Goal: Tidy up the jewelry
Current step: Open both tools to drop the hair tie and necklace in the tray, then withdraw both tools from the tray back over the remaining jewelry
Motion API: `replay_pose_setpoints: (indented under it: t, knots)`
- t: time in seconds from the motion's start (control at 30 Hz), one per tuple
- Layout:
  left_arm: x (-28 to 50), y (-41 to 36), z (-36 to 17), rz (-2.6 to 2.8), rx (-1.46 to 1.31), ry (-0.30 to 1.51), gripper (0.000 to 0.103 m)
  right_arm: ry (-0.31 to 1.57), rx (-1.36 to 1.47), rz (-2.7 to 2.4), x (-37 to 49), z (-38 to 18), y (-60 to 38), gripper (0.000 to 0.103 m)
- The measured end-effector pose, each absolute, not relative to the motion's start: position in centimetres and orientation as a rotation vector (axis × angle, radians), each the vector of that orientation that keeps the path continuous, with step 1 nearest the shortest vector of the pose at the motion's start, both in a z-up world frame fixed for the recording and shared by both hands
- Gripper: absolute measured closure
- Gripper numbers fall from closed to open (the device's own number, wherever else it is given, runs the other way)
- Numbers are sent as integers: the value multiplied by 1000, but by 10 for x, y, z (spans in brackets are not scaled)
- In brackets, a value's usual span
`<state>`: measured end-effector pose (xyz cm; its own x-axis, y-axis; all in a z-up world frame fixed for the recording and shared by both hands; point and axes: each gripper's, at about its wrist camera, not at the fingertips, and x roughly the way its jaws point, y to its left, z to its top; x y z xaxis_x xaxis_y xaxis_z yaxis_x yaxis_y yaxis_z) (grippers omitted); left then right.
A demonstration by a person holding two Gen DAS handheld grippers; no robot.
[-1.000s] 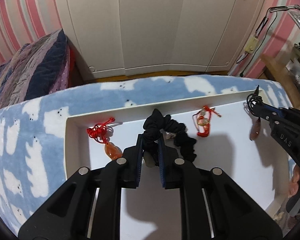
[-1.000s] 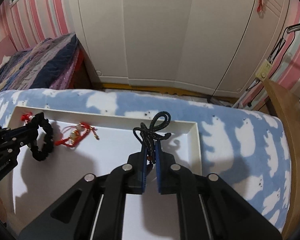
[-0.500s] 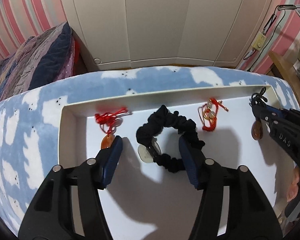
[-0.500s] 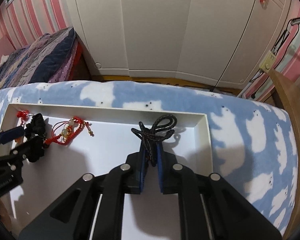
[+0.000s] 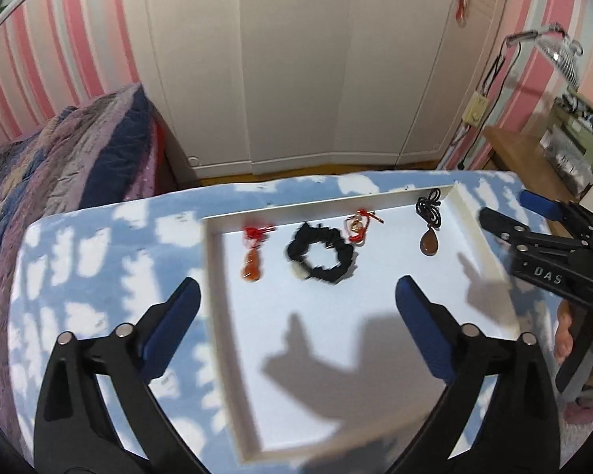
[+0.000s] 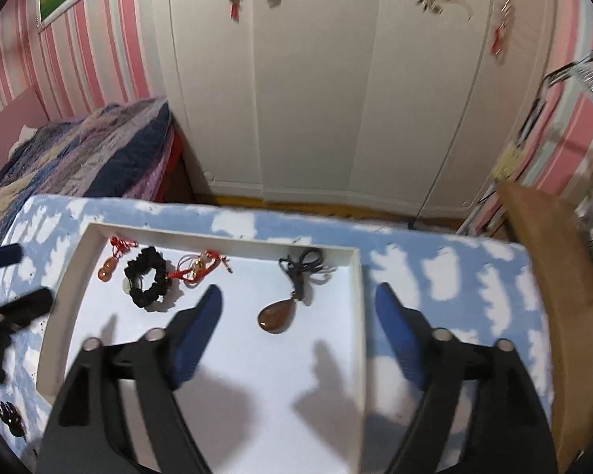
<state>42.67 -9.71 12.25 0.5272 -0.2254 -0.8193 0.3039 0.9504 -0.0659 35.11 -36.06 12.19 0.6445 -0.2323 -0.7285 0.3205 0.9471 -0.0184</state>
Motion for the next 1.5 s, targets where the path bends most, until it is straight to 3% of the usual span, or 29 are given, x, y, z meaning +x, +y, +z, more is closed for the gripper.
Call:
replay_pose_setpoints:
  t: [0.23,0.5,1.03,1.5]
  knots:
    - [364,-34,150,-279,76,911,3,833,146,-273,293,130,-345,18]
    - [299,22,137,-256,39,927,3,892,109,-263,236,122,-320,18]
    - [222,65,106,-211,-18,947,3,842,119,-322,143,108,-288,18]
    - [178,92,82,-180,-35,993,3,909,146,-297,98,84,-263,18]
